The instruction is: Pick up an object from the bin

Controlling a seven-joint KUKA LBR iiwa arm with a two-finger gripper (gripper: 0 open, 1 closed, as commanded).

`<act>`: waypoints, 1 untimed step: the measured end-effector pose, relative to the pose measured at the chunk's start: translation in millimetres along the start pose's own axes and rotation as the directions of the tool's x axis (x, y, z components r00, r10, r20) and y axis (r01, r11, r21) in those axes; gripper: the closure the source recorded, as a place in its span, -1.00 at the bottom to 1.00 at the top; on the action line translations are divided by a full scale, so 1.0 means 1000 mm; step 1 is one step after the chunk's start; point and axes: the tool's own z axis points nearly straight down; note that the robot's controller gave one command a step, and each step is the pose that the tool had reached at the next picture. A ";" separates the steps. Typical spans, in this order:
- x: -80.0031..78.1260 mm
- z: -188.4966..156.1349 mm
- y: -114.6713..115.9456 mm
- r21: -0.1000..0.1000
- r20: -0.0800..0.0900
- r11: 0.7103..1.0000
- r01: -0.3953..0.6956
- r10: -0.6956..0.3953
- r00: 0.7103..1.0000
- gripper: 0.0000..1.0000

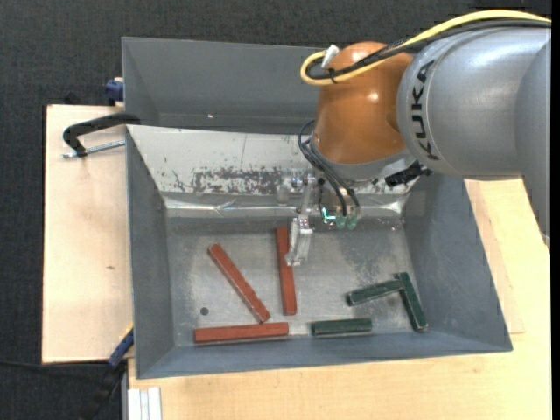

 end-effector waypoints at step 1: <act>-0.002 -0.004 0.000 -0.001 0.008 1.000 -0.001 0.001 1.000 -1.00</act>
Offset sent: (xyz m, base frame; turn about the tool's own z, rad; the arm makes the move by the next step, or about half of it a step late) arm -0.0781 -0.0466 -0.0732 -0.1008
